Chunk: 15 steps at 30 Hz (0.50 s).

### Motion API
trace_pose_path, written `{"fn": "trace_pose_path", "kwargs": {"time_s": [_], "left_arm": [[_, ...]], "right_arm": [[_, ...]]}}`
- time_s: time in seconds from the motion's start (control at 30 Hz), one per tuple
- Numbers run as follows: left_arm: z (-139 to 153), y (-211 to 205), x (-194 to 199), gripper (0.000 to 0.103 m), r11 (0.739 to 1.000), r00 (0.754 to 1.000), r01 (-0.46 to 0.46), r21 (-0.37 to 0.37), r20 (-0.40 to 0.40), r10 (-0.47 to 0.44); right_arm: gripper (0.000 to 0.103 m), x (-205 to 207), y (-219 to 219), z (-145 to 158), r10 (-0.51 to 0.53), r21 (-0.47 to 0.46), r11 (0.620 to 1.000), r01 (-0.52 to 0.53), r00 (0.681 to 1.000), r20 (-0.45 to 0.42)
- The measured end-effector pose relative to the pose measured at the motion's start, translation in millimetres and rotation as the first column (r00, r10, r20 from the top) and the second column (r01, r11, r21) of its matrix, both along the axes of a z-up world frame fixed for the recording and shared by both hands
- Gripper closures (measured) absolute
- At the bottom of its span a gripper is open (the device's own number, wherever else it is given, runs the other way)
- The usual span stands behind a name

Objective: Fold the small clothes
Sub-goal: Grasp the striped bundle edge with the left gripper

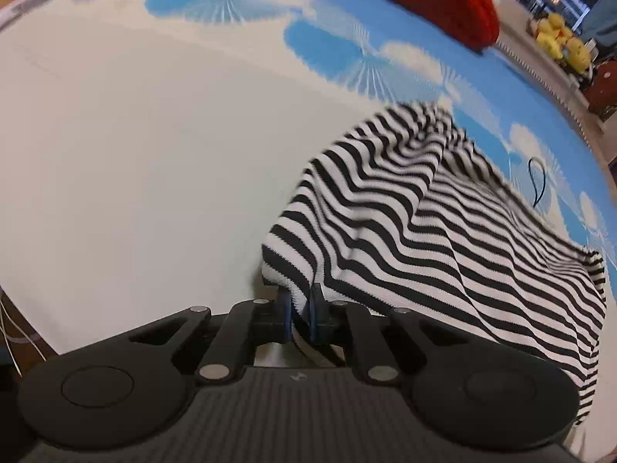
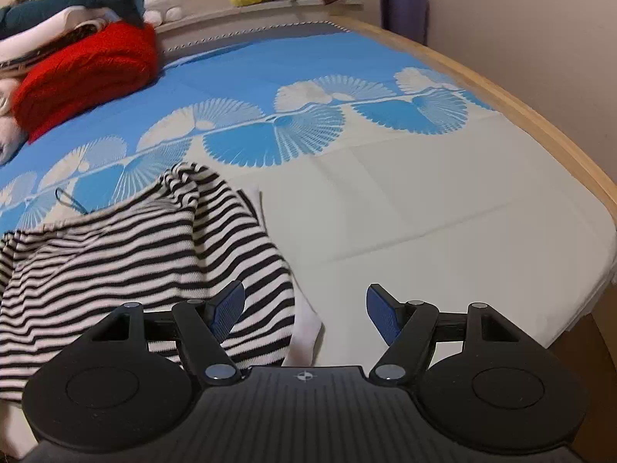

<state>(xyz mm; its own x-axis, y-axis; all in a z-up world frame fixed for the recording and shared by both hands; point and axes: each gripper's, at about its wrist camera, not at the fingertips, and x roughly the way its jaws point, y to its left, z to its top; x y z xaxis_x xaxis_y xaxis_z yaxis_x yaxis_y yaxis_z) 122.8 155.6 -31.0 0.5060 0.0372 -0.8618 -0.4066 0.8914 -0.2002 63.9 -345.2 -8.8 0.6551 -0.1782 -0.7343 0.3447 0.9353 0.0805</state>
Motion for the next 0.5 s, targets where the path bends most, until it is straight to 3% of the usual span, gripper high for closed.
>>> {"fn": "trace_pose_path", "kwargs": {"time_s": [0.27, 0.37, 0.5], "left_arm": [[7.4, 38.8, -31.1, 0.097, 0.982, 0.997, -0.074, 0.171, -0.012, 0.077], [15.5, 34.2, -36.1, 0.097, 0.976, 0.999, -0.043, 0.213, 0.007, 0.042], [43.9, 2.6, -33.5, 0.097, 0.932, 0.997, 0.046, 0.359, 0.039, -0.065]], "right_arm": [[0.032, -1.9, -9.7, 18.4, -0.098, -0.009, 0.995, 0.100, 0.989, 0.112], [0.032, -6.2, -20.8, 28.1, -0.142, -0.011, 0.989, 0.146, 0.976, 0.163], [0.032, -14.0, -47.9, 39.6, -0.219, 0.018, 0.975, 0.221, 0.951, 0.217]]}}
